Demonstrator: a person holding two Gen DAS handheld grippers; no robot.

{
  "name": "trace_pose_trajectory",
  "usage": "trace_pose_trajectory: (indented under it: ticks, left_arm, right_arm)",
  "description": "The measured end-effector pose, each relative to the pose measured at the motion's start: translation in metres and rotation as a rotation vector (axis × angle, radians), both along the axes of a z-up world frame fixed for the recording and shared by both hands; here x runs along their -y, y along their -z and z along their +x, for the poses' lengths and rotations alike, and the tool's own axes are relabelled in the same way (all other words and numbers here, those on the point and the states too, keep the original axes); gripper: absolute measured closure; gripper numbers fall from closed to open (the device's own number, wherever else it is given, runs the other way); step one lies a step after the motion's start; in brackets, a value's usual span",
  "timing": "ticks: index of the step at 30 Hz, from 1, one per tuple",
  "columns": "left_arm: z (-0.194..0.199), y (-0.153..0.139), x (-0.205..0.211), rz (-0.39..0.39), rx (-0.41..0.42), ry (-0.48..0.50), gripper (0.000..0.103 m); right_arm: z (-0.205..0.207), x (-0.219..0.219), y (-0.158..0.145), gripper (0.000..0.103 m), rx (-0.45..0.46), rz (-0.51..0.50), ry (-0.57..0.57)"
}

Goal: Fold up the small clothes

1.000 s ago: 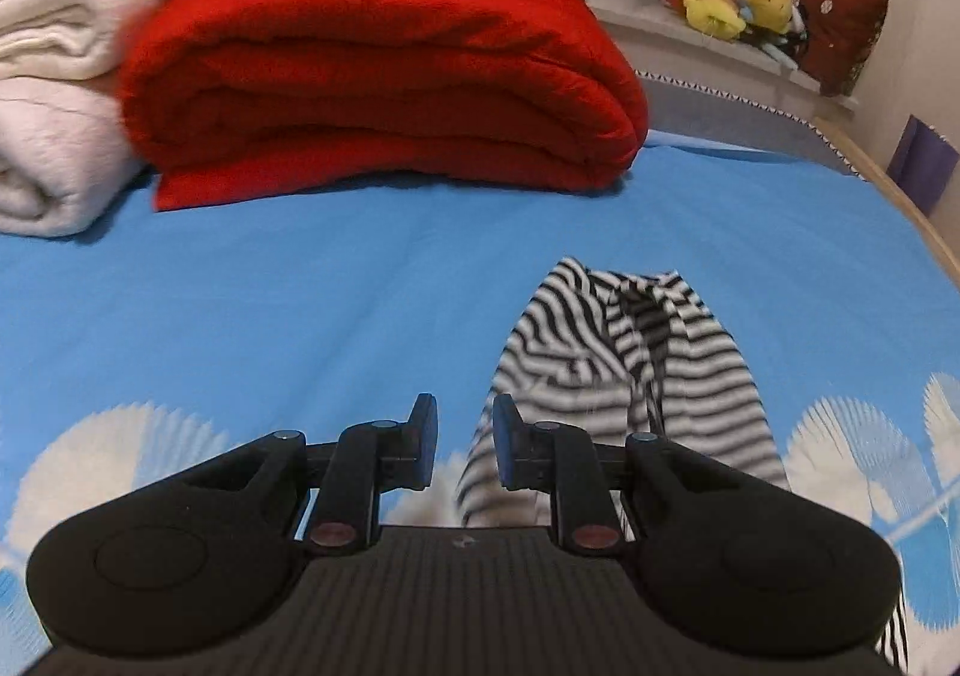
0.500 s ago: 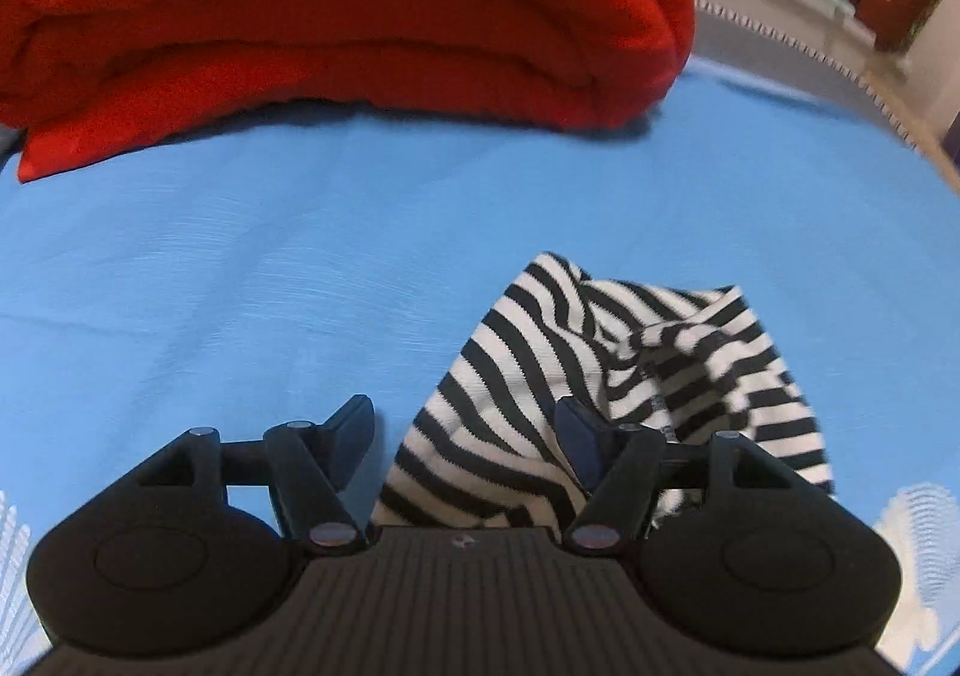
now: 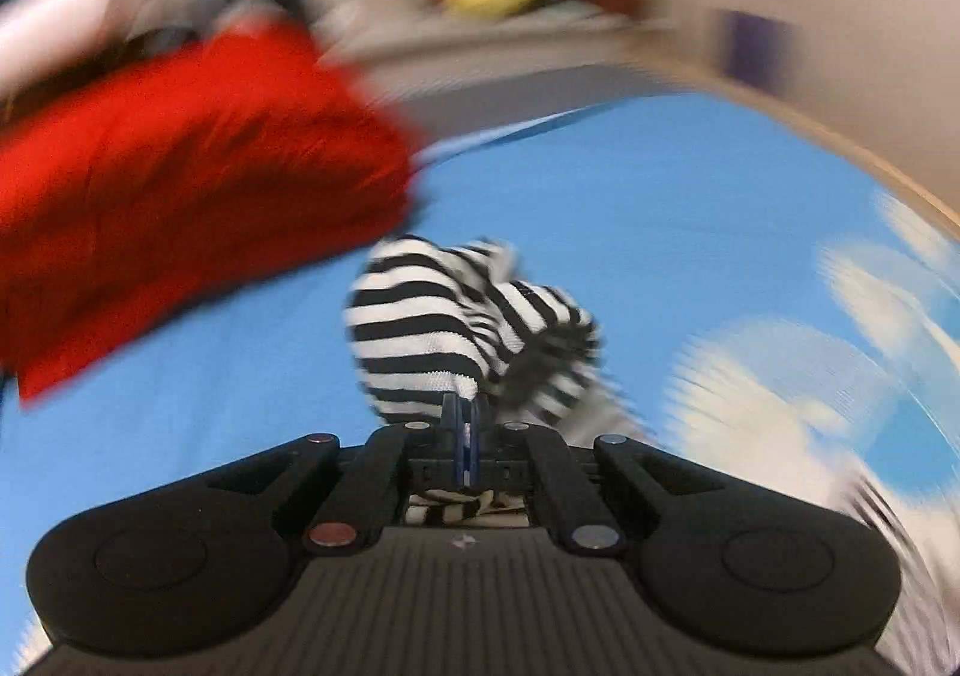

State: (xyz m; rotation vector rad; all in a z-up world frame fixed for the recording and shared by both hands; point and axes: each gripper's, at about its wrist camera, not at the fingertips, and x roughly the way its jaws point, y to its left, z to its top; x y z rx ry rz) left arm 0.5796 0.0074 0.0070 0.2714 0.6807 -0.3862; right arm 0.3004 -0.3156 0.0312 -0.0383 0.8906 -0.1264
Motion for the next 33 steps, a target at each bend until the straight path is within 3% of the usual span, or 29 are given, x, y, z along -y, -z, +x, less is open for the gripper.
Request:
trace_pose_trajectory:
  ticks: [3, 6, 8, 10, 13, 15, 17, 19, 21, 23, 27, 30, 33]
  left_arm:
    - [-0.117, -0.028, -0.002, -0.003, 0.039, 0.234, 0.102]
    - [-0.225, -0.032, -0.018, 0.003, -0.081, 0.39, 0.097]
    - [-0.274, -0.033, -0.036, -0.032, -0.149, 0.371, 0.097]
    - [-0.298, -0.037, -0.057, -0.122, -0.168, 0.237, 0.094]
    - [-0.299, -0.039, -0.081, -0.286, -0.185, -0.083, 0.081]
    - [-0.285, -0.023, -0.095, -0.427, -0.231, -0.314, 0.073]
    - [-0.265, 0.006, -0.104, -0.556, -0.341, -0.475, 0.069]
    - [-0.248, 0.033, -0.107, -0.608, -0.451, -0.599, 0.069]
    - [-0.236, 0.058, -0.107, -0.663, -0.525, -0.656, 0.069]
    - [-0.229, 0.077, -0.106, -0.666, -0.561, -0.684, 0.069]
    - [-0.227, 0.111, -0.108, -0.732, -0.641, -0.714, 0.069]
    - [-0.219, 0.129, -0.103, -0.741, -0.659, -0.721, 0.069]
    - [-0.214, 0.134, -0.095, -0.746, -0.681, -0.713, 0.069]
  right_arm:
    - [-0.007, 0.001, -0.015, 0.056, 0.042, 0.029, 0.002]
    - [-0.016, 0.005, -0.029, 0.056, 0.086, 0.064, 0.015]
    - [-0.022, 0.01, -0.036, 0.056, 0.105, 0.108, 0.037]
    - [-0.027, 0.015, -0.039, 0.056, 0.111, 0.158, 0.063]
    - [-0.031, 0.017, -0.038, 0.056, 0.102, 0.218, 0.079]
    - [-0.032, 0.017, -0.032, 0.056, 0.069, 0.293, 0.09]
    - [-0.03, 0.017, -0.021, 0.056, 0.025, 0.375, 0.104]
    - [-0.027, 0.012, -0.008, 0.056, -0.032, 0.432, 0.108]
    - [-0.022, 0.004, 0.001, 0.056, -0.079, 0.467, 0.092]
    - [-0.015, -0.008, 0.009, 0.056, -0.121, 0.487, 0.053]
    - [-0.001, -0.036, 0.023, 0.056, -0.2, 0.46, -0.031]
    - [0.003, -0.054, 0.037, 0.056, -0.249, 0.395, -0.081]
    - [0.005, -0.074, 0.048, 0.057, -0.261, 0.267, -0.147]
